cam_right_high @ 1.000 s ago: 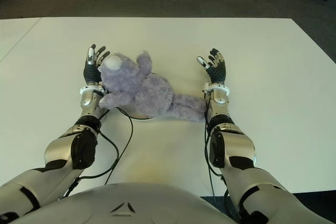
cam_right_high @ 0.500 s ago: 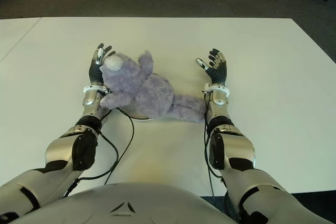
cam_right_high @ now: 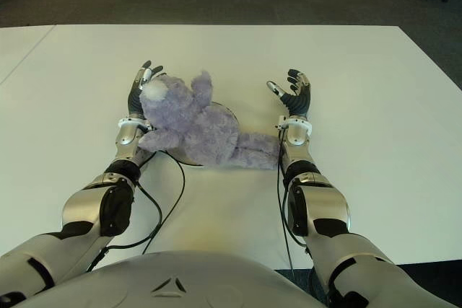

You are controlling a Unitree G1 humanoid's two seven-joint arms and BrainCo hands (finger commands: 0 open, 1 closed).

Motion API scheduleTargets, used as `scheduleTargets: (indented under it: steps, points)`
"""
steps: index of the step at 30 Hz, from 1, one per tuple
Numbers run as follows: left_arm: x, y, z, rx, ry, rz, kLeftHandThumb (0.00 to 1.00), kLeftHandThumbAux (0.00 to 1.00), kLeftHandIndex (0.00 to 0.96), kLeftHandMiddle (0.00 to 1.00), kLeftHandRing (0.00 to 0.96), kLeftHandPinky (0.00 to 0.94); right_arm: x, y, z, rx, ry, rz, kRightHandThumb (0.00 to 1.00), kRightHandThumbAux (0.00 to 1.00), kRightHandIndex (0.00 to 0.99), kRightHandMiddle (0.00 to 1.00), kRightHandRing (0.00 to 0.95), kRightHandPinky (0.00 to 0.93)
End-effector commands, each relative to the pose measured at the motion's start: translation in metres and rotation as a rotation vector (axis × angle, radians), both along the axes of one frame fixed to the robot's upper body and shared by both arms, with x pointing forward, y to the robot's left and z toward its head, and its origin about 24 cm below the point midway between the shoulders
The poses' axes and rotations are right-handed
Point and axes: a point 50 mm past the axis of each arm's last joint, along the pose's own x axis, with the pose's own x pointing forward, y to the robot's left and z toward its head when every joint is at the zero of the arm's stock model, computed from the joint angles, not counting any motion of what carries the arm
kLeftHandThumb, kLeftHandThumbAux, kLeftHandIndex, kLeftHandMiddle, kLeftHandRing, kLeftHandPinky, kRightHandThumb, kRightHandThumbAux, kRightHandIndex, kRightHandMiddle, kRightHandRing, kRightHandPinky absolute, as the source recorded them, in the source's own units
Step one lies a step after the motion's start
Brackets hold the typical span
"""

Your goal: Put the doll into the plate.

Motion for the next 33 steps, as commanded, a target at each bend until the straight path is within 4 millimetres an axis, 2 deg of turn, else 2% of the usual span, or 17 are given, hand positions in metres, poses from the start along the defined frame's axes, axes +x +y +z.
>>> scheduleTargets:
  steps: [1,6,16,24,33]
  points:
    - [-0.1025,-0.0064,-0.1003,-0.031,0.419,0.000,0.000,0.352,0.029,0.196,0.196,0.167,-0.0960,0.0381,-0.1097,-0.162,0.498,0.056,0.000,0.793,0.220,0.207,0.173,0.120]
    - [-0.1025,-0.0066,-0.1009,-0.031,0.428,-0.001,0.000,0.351,0.031,0.196,0.196,0.174,-0.0970,0.0391,-0.1124,-0.273,0.539,0.077,0.000,0.826,0.191,0.183,0.145,0.114]
    - [-0.1022,-0.0077,-0.1008,-0.037,0.427,0.001,0.000,0.344,0.032,0.199,0.199,0.173,-0.0998,0.0394,-0.1170,-0.344,0.598,0.087,0.000,0.840,0.123,0.123,0.093,0.074]
    - [-0.1020,-0.0077,-0.1015,-0.026,0.439,0.000,0.000,0.355,0.032,0.200,0.201,0.192,-0.0991,0.0445,-0.1187,-0.328,0.628,0.108,0.000,0.811,0.101,0.093,0.072,0.065]
    - [-0.1018,-0.0081,-0.1012,-0.027,0.437,0.000,0.000,0.353,0.035,0.199,0.201,0.191,-0.0935,0.0414,-0.1159,-0.205,0.617,0.166,0.000,0.769,0.099,0.090,0.075,0.089]
